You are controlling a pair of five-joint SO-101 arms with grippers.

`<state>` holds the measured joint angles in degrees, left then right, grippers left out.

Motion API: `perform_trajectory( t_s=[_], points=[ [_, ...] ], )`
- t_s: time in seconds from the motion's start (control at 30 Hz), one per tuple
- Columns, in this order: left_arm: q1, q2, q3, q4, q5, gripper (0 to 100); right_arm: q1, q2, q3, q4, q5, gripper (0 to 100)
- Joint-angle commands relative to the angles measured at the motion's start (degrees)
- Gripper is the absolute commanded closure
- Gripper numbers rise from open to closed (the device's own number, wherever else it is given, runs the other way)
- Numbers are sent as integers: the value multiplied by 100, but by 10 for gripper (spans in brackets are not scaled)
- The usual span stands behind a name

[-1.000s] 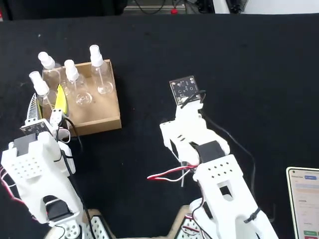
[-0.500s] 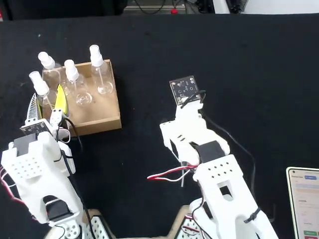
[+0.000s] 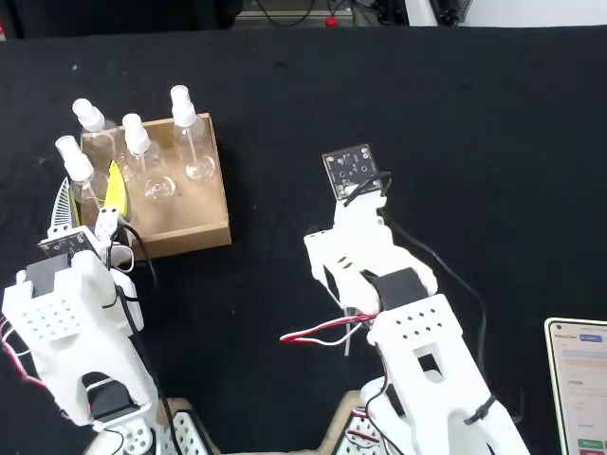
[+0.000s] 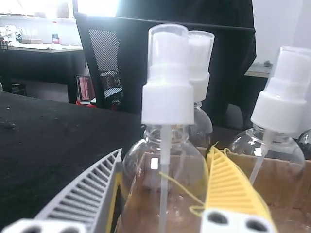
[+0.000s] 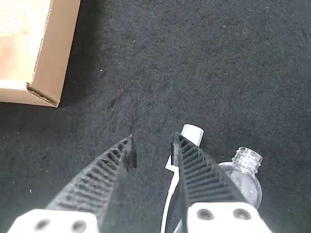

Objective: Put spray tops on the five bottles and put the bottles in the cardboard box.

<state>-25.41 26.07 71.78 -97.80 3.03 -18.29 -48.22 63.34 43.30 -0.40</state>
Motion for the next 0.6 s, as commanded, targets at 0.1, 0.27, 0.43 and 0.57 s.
perform_trajectory(
  t_s=[0.1, 0.27, 0.43, 0.57],
  points=[
    [-22, -35, -40, -149, -26, 738, -35, -75, -66, -141, 18, 874],
    [-48, -35, -4, -141, 0, 659, -35, -75, -66, -141, 26, 874],
    [-75, -35, -13, -141, -18, 698, -35, -75, -66, -141, 26, 874],
    [-75, -44, 13, -141, -18, 696, -35, -75, -66, -141, 26, 874]
  ],
)
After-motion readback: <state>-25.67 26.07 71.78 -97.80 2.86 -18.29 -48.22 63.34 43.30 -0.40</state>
